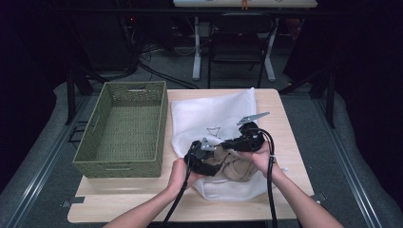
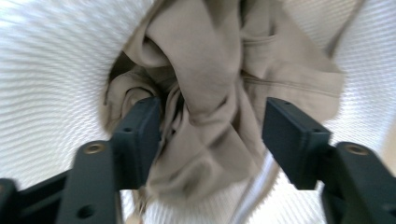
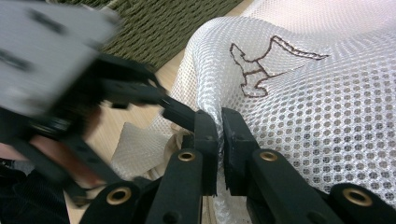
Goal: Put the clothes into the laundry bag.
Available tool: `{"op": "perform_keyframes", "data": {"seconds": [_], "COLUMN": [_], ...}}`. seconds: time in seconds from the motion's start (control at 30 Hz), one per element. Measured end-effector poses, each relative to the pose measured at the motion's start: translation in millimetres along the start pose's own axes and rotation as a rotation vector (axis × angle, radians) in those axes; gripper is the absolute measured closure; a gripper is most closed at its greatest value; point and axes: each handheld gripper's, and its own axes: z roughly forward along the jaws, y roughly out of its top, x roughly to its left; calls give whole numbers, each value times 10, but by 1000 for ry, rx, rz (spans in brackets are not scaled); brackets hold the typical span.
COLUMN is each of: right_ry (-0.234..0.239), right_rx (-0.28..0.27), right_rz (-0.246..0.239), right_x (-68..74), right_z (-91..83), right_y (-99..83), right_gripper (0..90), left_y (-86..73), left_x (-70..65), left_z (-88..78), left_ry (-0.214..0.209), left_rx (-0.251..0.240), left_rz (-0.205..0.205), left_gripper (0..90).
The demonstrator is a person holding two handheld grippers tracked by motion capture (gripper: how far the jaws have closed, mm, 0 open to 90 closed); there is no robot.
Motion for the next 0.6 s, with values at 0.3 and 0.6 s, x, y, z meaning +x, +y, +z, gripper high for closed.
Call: {"op": "perform_keyframes", "data": {"seconds": [0.3,0.6], "right_ry": [46,12], "right_rx": [-35,-15], "right_rz": [14,8], "right_x": [22,-13], "right_z": [-50,-59], "right_y": [20,4], "right_gripper": [867,863], "left_y": [75,48], "left_x": [75,216], "left_z": [189,64], "left_ry": [80,63], "left_rx": [-19,-39], "left_rz": [-21,-58], "left_gripper": [836,690]}}
